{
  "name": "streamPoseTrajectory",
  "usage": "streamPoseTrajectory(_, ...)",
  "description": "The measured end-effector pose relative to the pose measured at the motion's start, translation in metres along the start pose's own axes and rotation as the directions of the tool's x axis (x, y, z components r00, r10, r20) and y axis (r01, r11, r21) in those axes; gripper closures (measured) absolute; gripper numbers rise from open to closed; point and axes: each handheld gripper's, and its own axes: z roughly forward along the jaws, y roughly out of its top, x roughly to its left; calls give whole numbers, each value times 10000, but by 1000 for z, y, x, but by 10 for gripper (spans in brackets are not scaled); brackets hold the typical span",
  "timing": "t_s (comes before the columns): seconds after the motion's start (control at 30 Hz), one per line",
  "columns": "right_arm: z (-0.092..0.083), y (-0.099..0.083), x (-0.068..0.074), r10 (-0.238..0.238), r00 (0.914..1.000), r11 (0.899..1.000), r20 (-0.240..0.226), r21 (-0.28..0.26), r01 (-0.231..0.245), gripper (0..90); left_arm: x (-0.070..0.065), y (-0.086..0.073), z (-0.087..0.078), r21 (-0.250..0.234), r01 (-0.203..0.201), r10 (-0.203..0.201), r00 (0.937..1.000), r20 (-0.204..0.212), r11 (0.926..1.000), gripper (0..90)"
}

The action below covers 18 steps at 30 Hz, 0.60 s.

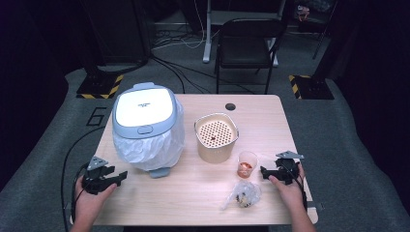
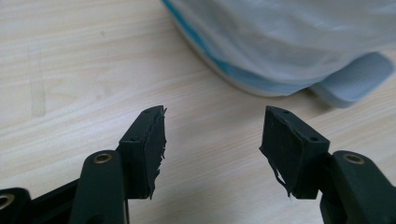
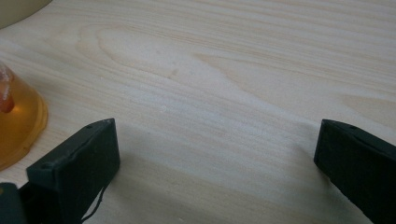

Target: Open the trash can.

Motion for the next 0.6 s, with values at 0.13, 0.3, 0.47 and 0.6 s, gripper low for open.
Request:
streamPoseTrajectory(0.13,0,0,0,3,10000,10000,-1,1,-3,0,-10,-1,-3,2,-166,165,9996,228,9999,400)
streamPoseTrajectory(0.3,0,0,0,9,10000,10000,8,-1,-9,0,-23,-2,-3,239,-520,503,9965,668,9984,412)
streamPoseTrajectory(0.47,0,0,0,9,10000,10000,8,-5,-9,0,-33,-2,-4,316,-517,479,9928,1101,9982,412)
streamPoseTrajectory(0.6,0,0,0,10,10000,10000,7,-5,-10,0,-41,-2,-5,309,-486,435,9879,1488,9983,413)
